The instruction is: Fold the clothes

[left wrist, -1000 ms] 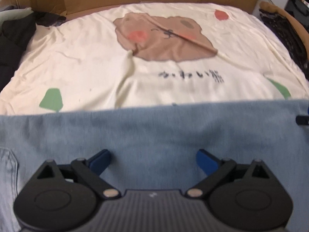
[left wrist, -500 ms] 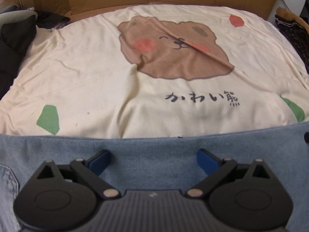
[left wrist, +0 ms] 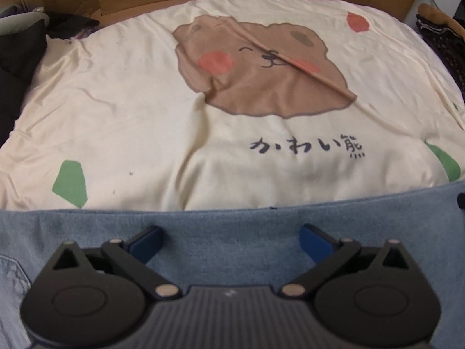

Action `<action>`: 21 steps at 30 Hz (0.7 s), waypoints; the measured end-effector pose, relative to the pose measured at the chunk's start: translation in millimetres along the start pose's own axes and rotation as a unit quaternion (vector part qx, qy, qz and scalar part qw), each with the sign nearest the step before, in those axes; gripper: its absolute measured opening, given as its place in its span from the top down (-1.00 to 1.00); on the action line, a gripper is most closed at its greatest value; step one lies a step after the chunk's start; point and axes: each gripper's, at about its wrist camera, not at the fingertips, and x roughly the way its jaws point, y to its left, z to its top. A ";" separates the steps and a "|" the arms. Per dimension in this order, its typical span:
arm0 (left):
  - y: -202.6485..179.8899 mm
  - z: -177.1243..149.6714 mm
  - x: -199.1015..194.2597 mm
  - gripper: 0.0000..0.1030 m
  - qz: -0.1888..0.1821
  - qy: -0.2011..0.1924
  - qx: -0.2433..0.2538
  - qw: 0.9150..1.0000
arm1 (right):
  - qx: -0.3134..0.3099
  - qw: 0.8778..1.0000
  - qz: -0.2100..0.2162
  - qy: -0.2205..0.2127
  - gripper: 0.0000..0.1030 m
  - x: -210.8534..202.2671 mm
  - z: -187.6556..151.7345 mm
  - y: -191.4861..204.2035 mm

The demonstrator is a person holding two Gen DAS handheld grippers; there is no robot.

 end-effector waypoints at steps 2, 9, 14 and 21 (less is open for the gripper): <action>3.0 -1.1 -3.4 -0.96 -0.005 -0.003 -0.005 1.000 | 0.004 1.000 0.002 0.009 -0.75 -2.5 2.5 -0.8; 32.6 -13.0 -28.8 -0.27 -0.007 -0.037 -0.049 0.998 | 0.024 0.999 0.018 -0.014 -0.11 -21.3 -10.1 -11.0; 70.3 -25.6 -54.6 -0.27 0.039 -0.067 -0.070 0.994 | 0.015 0.999 0.016 -0.027 0.03 -18.9 -11.4 -14.7; 148.2 -40.1 -79.9 -0.27 0.135 -0.075 -0.095 0.983 | -0.021 0.999 0.006 -0.039 0.04 -15.0 -6.4 -7.7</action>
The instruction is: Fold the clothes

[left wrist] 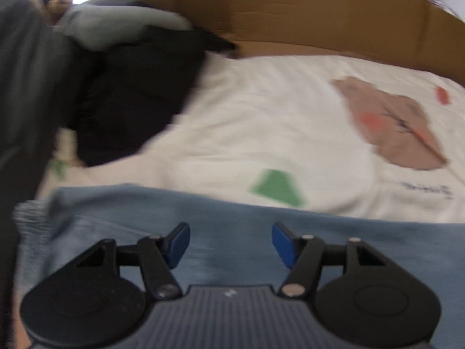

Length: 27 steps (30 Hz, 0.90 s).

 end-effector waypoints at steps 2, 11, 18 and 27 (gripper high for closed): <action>20.8 2.2 -0.1 -0.27 0.026 0.001 -0.005 1.000 | -0.006 1.000 0.003 0.000 0.04 3.5 6.2 0.4; 69.0 12.5 2.6 -0.21 0.075 -0.012 -0.033 0.997 | 0.006 1.000 0.013 0.008 0.22 11.4 20.5 -0.5; 94.9 17.1 17.9 0.00 0.079 -0.008 -0.091 0.993 | 0.009 1.000 0.009 -0.022 0.22 -21.1 10.8 -19.6; 133.4 26.1 59.1 0.21 0.079 0.016 -0.159 0.984 | 0.056 0.997 -0.045 0.006 0.22 -37.9 -19.0 -85.7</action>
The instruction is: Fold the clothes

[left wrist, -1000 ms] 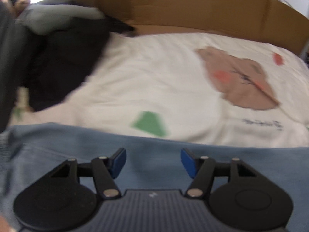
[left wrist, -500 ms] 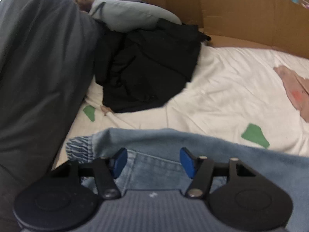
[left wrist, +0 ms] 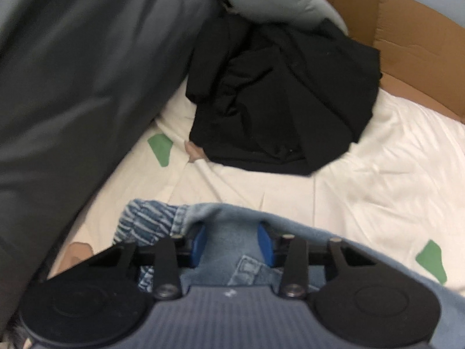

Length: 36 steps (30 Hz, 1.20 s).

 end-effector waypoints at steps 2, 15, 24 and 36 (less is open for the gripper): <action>-0.2 2.8 8.8 0.24 -0.003 0.010 0.001 1.000 | 0.007 1.000 -0.005 0.006 0.22 3.7 -3.3 -8.5; 6.4 23.1 25.3 0.49 -0.031 0.080 0.007 0.996 | 0.057 0.998 0.000 0.020 0.22 30.6 -6.3 -31.4; 27.8 13.9 -33.7 0.46 -0.069 0.063 0.040 0.995 | 0.043 0.999 -0.002 0.015 0.22 28.8 -6.7 -30.5; 71.7 -24.1 -55.9 0.45 -0.035 0.083 0.025 0.996 | 0.013 1.000 -0.010 -0.011 0.43 20.1 -12.1 -21.4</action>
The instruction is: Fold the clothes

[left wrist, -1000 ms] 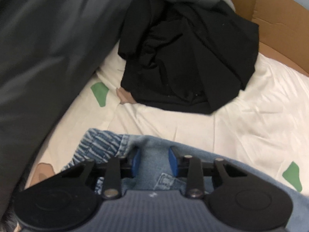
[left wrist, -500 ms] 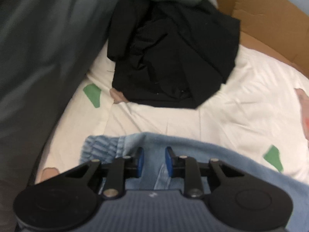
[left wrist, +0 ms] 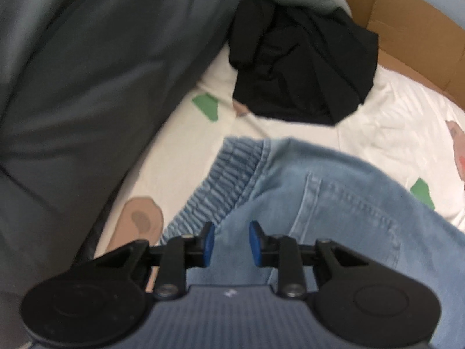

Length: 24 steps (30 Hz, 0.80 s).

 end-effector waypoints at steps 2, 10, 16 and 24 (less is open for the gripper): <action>-3.7 -2.6 2.6 0.45 0.002 0.007 0.006 1.000 | -0.002 1.000 0.001 0.000 0.45 -0.9 0.3 0.5; -15.0 -2.7 23.6 0.44 0.020 0.015 0.017 1.000 | 0.003 1.000 0.008 -0.007 0.62 -10.1 0.8 -2.0; -18.5 -4.4 49.4 0.41 0.033 0.040 0.030 0.998 | -0.002 1.000 0.008 0.000 0.62 1.2 -0.4 -0.6; -20.6 -0.4 58.1 0.40 0.042 0.048 0.024 0.998 | -0.006 1.000 0.013 0.019 0.61 7.0 9.1 -2.5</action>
